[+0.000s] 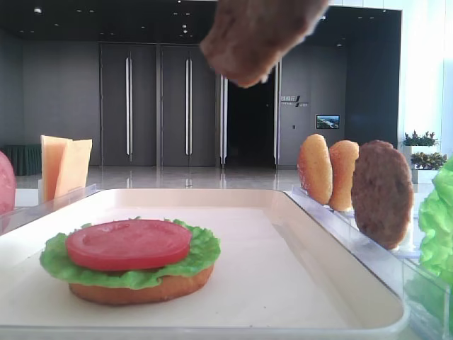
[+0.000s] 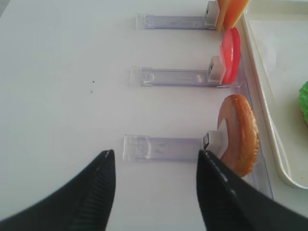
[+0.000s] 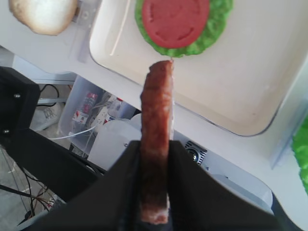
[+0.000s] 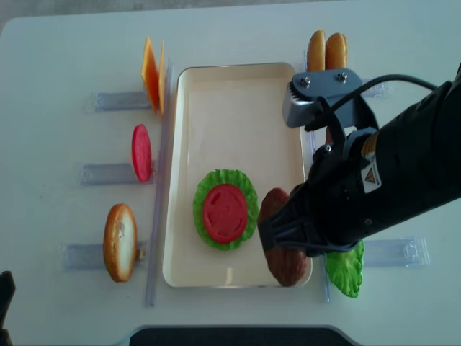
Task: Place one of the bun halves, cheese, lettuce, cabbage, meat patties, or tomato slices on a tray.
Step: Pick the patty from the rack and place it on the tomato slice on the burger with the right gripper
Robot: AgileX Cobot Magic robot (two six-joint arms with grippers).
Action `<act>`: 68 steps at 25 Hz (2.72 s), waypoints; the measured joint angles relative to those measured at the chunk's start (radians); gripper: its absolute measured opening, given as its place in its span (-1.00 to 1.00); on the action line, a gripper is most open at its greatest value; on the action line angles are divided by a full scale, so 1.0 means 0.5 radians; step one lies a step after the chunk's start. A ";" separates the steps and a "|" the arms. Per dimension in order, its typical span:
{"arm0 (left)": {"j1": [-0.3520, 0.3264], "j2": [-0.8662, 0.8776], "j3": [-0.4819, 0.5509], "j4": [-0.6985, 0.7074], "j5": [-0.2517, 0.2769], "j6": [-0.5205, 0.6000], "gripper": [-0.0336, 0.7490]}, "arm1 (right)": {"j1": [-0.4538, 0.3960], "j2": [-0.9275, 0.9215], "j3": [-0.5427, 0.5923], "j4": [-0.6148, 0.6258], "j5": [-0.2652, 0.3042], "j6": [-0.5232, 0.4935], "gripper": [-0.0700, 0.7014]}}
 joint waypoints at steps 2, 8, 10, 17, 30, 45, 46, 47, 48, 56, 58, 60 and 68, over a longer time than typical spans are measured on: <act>0.000 0.000 0.000 0.000 0.000 0.000 0.14 | 0.005 0.025 0.056 0.090 -0.113 -0.104 -0.52; 0.000 0.000 0.000 0.000 0.000 0.000 0.14 | 0.005 0.210 0.090 0.625 -0.373 -0.693 -0.52; 0.000 0.000 0.000 0.000 0.000 0.000 0.14 | -0.009 0.305 0.092 0.881 -0.398 -0.988 -0.52; 0.000 0.000 0.000 0.000 0.000 0.000 0.13 | -0.253 0.682 0.092 1.878 -0.309 -2.058 -0.52; 0.000 0.000 0.000 0.000 0.000 0.000 0.13 | -0.636 1.102 0.092 2.377 -0.134 -2.775 -0.52; 0.000 0.000 0.000 0.002 0.000 0.000 0.13 | -0.666 1.258 0.093 2.386 -0.120 -2.929 -0.52; 0.000 0.000 0.000 0.004 0.000 0.000 0.13 | -0.666 1.258 0.093 2.372 -0.120 -2.931 -0.52; 0.000 0.000 0.000 0.006 0.000 0.000 0.13 | -0.666 1.258 0.093 2.361 -0.120 -2.931 -0.52; 0.000 0.000 0.000 0.006 0.000 0.000 0.13 | -0.666 1.258 0.093 2.353 -0.120 -2.931 -0.52; 0.000 0.000 0.000 0.006 0.000 0.000 0.13 | -0.666 1.258 0.093 2.325 -0.125 -2.931 -0.52; 0.000 0.000 0.000 0.006 0.000 0.000 0.13 | -0.666 1.258 0.093 2.322 -0.153 -2.931 -0.52; 0.000 0.000 0.000 0.006 0.000 0.000 0.13 | -0.666 1.258 0.093 2.322 -0.169 -2.931 -0.52; 0.000 0.000 0.000 0.006 0.000 0.000 0.13 | -0.666 1.258 0.093 2.293 -0.177 -2.931 -0.52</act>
